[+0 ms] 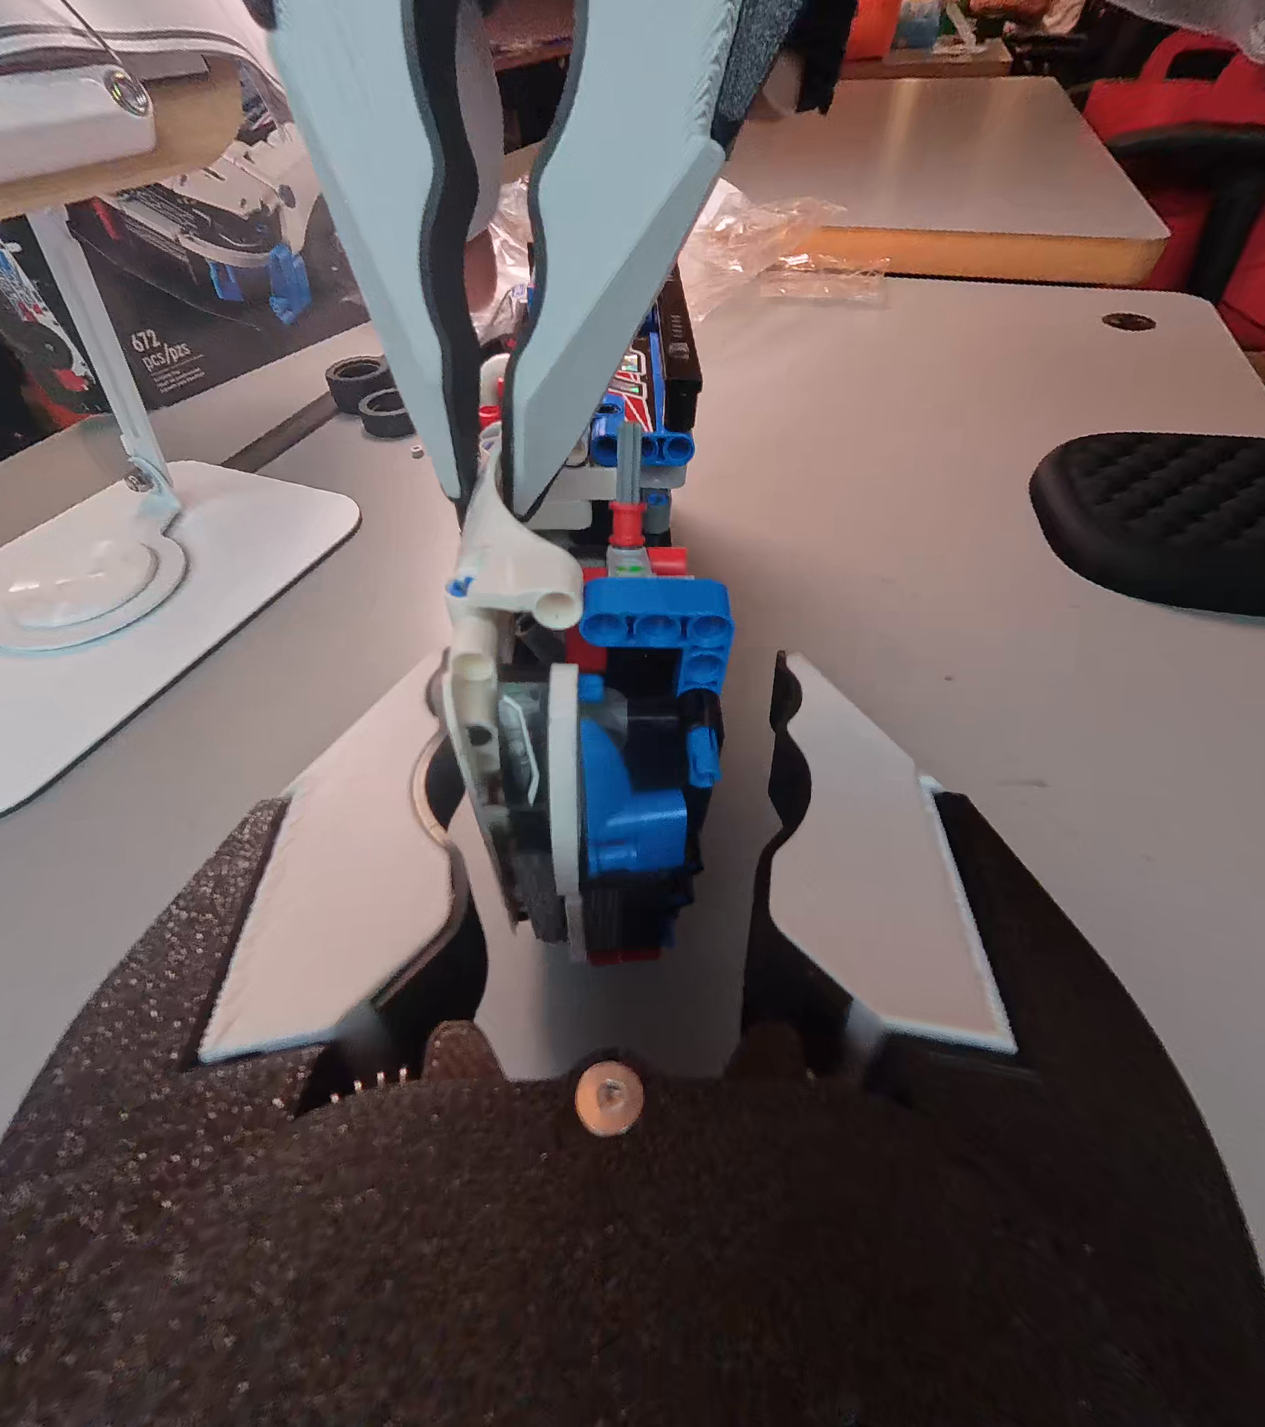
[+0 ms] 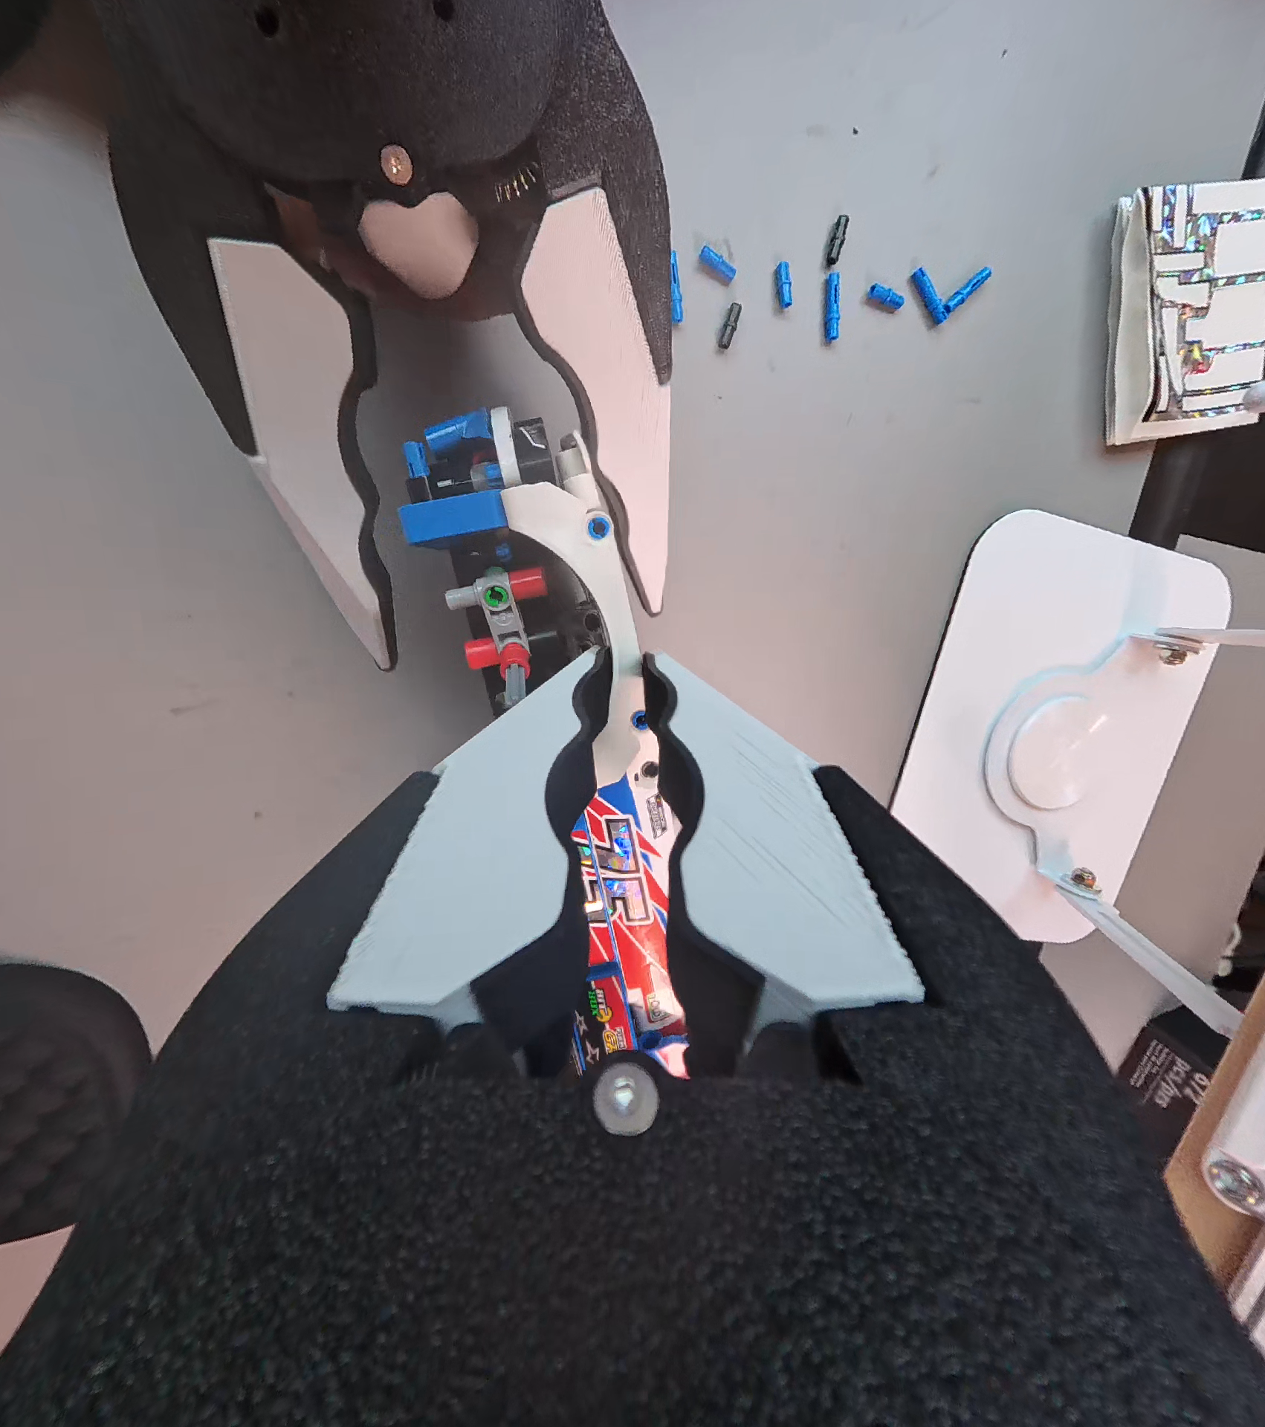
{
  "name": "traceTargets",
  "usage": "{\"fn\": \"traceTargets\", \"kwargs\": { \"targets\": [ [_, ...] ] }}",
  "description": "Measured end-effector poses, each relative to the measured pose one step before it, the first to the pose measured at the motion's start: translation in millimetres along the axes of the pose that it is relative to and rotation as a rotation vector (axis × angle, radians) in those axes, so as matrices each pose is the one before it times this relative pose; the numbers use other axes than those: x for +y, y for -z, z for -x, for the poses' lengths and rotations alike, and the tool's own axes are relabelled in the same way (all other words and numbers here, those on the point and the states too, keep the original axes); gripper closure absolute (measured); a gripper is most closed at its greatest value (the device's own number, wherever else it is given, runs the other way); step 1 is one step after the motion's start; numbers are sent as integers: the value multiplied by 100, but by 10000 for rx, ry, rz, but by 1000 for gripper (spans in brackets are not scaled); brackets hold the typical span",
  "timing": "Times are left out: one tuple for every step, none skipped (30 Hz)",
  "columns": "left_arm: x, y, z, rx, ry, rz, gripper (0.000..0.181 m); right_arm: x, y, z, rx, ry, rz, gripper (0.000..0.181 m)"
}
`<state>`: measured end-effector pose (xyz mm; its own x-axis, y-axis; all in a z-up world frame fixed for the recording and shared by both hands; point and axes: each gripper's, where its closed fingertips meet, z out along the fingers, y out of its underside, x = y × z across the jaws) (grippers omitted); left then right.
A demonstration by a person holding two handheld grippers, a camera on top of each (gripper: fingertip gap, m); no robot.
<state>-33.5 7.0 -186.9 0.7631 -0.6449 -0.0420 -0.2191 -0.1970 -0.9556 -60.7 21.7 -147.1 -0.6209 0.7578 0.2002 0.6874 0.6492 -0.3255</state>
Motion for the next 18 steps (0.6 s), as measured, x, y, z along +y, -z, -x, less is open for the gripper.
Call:
{"fn": "traceTargets", "kwargs": {
  "targets": [
    [-263,-212,200,-85,44,-126,102,-66,-74,-80,-102,-35,10,175],
    [-219,-238,180,-43,90,-96,103,-113,-75,-72,-111,-54,-17,175],
    [-147,-249,128,-3,115,-43,107,-107,-111,-76,-113,-108,-22,174],
    [-31,-208,36,39,70,11,115,-124,-134,-98,-91,-114,-27,174],
    [17,-107,40,35,77,28,116,-22,-119,-117,-57,-90,27,175],
    [49,-31,166,-18,135,47,118,90,-51,-202,26,-1,85,175],
    [54,44,179,1,153,29,121,-17,27,-233,73,70,6,175],
    [83,85,148,42,153,30,122,-12,130,-149,43,57,13,176],
    [53,99,135,57,189,-1,123,34,214,-157,41,44,46,176],
    [19,86,110,65,176,-4,123,149,205,-85,12,75,119,176],
    [17,35,41,49,94,0,123,313,128,11,-13,116,246,176],
    [5,-3,-9,10,2,5,123,155,35,18,1,142,171,176],
    [14,-3,-19,-17,-41,7,123,-15,-37,36,-3,83,105,176],
    [-9,-2,-4,-21,-24,-2,123,2,-42,4,11,63,117,176],
    [3,13,9,-3,14,0,123,-44,-51,-29,31,67,88,176],
    [11,2,28,7,39,5,123,-19,-73,-54,64,60,82,176],
    [28,-3,18,13,49,12,122,12,-76,-67,101,68,82,177],
    [2,6,34,-11,24,3,122,-5,-69,-58,130,111,85,176]
  ]
}}
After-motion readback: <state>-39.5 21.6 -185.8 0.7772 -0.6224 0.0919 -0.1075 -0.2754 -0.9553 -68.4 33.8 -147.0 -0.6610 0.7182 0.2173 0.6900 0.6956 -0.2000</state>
